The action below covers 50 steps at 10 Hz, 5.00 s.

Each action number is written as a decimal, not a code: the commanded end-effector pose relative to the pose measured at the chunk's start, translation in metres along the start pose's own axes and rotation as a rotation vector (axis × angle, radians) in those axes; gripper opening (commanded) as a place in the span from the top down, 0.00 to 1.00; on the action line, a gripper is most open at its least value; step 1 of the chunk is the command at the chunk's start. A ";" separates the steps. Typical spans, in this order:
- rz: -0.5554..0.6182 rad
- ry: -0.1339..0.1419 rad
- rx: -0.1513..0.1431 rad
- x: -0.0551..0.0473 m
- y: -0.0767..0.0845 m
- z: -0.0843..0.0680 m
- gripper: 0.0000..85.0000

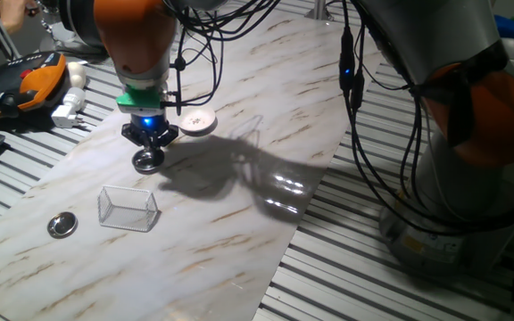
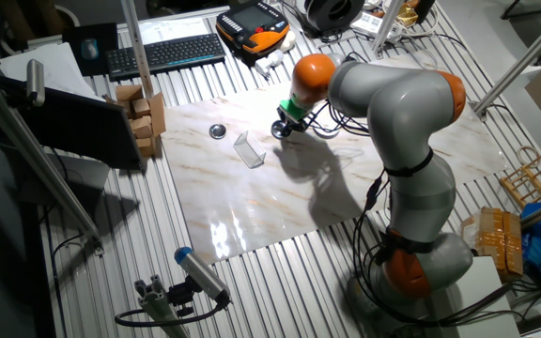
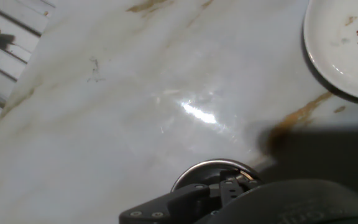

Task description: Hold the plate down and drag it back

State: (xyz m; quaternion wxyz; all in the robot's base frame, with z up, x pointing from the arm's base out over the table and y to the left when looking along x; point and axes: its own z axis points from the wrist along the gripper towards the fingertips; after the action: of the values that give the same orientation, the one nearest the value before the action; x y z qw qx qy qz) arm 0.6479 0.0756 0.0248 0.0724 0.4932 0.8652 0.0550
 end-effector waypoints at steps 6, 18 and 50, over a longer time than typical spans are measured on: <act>0.000 0.049 0.090 0.000 0.000 0.000 1.00; -0.142 0.067 0.012 -0.002 0.000 -0.001 1.00; -0.208 -0.046 -0.021 -0.105 -0.013 0.005 1.00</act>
State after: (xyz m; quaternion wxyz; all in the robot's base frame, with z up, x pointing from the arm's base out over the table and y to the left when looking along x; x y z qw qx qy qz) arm 0.6912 -0.0220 0.0254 0.1027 0.4007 0.9093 0.0447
